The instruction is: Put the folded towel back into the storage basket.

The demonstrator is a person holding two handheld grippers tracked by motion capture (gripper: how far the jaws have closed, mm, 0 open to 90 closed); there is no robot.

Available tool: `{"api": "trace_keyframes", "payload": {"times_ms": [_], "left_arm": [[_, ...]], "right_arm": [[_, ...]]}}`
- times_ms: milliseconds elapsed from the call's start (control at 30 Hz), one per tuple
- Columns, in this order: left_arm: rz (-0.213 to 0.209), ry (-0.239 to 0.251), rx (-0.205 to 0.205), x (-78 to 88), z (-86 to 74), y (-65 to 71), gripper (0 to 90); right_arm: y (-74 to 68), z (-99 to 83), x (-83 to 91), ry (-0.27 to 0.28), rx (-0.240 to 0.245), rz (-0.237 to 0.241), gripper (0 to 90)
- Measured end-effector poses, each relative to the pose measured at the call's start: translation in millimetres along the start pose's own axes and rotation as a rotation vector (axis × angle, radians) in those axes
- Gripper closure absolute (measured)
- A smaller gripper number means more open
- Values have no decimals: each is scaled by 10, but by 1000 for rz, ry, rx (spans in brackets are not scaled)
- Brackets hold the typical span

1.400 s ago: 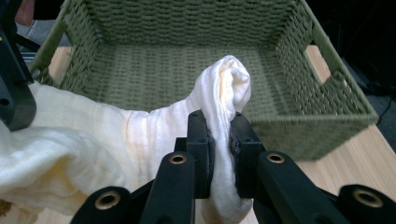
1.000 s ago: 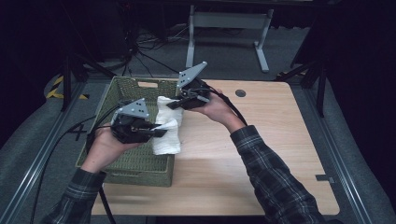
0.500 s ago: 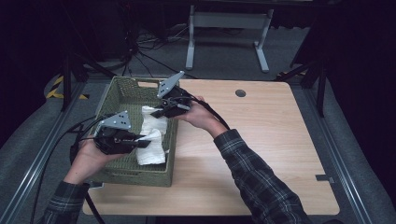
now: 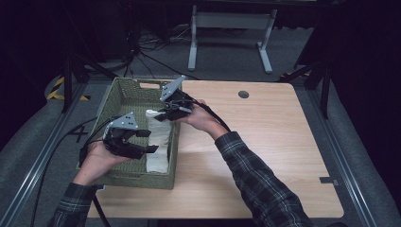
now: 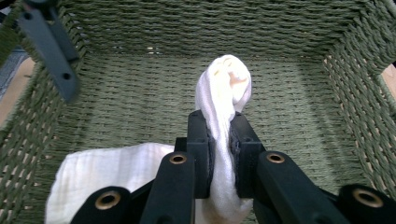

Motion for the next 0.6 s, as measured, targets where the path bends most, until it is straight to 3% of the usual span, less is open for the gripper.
{"api": "trace_keyframes", "payload": {"times_ms": [233, 300, 367, 500, 600], "left_arm": [[-1, 18, 9, -22, 38, -1, 353], [1, 24, 18, -33, 54, -7, 341], [5, 32, 24, -42, 81, -15, 335], [0, 41, 32, -69, 133, 0, 321], [-2, 45, 37, -111, 192, 24, 309]], "right_arm": [[184, -21, -4, -14, -15, -29, 799], [274, -20, 7, -1, -36, -79, 633], [316, -10, 42, 13, -51, -107, 547], [341, -1, 178, 32, -64, -144, 477], [327, -28, 276, 48, -73, -146, 454]]}}
Point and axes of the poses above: each handheld gripper's, and its own axes: x roughly backward along the jaws, z roughly out of its top, y roughly to its right, the point moved 9 cm from there along -x, roughly forward along the jaws, and after that the axes turned 7 degrees about z, right-handed, at the moved point
